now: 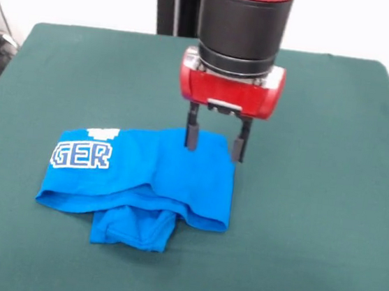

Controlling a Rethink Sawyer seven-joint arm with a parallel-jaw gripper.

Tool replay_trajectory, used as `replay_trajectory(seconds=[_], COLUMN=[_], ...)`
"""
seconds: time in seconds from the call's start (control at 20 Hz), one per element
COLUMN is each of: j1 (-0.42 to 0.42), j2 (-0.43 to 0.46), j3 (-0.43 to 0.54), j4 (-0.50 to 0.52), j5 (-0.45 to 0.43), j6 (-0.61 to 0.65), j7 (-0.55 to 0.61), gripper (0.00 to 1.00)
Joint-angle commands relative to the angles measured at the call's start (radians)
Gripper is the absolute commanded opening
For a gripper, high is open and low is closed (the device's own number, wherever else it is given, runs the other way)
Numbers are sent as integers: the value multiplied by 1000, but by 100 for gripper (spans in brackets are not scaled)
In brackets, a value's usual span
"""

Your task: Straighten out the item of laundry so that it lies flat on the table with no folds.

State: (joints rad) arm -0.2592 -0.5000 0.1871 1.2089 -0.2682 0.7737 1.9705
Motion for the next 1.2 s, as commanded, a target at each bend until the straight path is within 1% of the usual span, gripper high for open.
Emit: replay_trajectory(seconds=[0.05,0.25,0.5,0.8,1.2], j1=[59,59,43,34,22], j2=[33,63,130,197,209], j3=[17,9,23,46,49], j4=[-69,-96,-181,-306,-393], j5=[57,44,39,35,14], j6=[145,129,145,237,336], j7=[124,97,47,-23,-101], gripper=[100,100,100,100,100])
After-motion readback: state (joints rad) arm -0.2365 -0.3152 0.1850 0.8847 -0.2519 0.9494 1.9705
